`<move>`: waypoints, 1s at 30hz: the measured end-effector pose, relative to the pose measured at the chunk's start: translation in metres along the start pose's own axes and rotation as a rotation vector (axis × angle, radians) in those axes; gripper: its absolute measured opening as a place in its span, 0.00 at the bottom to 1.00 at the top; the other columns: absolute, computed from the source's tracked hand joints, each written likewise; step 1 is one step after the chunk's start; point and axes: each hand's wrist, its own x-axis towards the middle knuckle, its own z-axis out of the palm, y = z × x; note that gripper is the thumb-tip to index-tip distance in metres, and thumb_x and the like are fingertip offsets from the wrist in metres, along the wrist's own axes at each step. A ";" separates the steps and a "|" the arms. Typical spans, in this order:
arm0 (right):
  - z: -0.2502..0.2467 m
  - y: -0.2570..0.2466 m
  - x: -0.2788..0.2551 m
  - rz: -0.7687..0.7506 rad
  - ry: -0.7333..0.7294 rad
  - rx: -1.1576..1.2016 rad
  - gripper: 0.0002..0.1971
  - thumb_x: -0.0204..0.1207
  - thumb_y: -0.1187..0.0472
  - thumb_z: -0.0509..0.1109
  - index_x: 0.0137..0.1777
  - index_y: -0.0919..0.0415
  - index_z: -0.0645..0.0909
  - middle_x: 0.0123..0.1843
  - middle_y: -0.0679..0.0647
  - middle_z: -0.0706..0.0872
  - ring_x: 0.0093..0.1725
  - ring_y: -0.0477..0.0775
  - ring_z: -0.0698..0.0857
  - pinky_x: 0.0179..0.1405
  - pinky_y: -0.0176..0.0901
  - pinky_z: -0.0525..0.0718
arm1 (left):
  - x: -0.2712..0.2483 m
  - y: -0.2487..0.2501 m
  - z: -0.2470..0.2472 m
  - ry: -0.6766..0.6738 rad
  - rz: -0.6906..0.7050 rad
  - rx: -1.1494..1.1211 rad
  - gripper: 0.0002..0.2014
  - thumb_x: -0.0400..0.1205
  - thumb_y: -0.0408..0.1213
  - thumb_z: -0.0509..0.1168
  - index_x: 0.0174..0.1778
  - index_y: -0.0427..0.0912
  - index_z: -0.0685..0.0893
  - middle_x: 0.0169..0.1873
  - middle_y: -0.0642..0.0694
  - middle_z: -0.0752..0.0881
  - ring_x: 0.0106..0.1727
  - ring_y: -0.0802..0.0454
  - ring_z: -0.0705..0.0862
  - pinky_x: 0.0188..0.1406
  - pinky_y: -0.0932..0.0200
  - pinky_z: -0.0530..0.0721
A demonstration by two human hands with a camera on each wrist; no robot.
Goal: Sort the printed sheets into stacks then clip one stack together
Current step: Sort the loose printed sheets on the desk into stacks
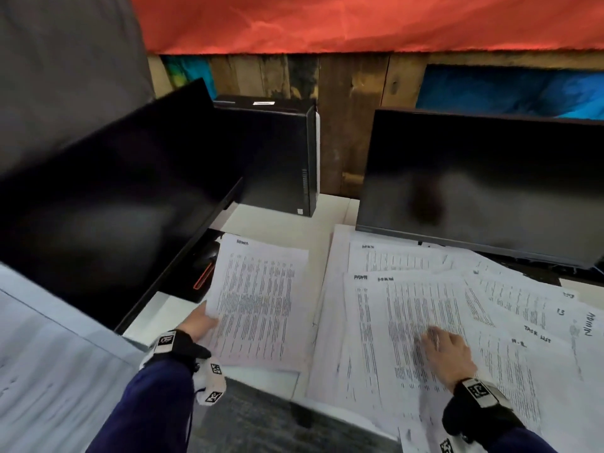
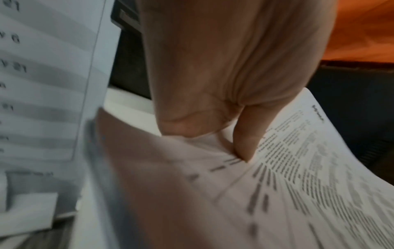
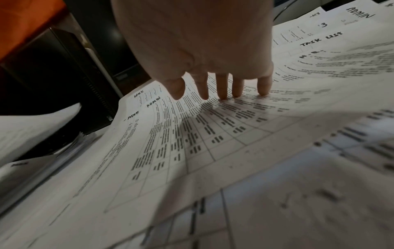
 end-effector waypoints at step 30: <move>-0.003 -0.004 0.005 0.171 -0.091 0.355 0.30 0.72 0.48 0.74 0.71 0.60 0.73 0.67 0.62 0.77 0.67 0.64 0.75 0.71 0.58 0.73 | -0.003 0.111 0.239 -0.258 -0.197 -0.103 0.38 0.69 0.46 0.74 0.72 0.35 0.70 0.65 0.38 0.78 0.67 0.40 0.78 0.67 0.51 0.77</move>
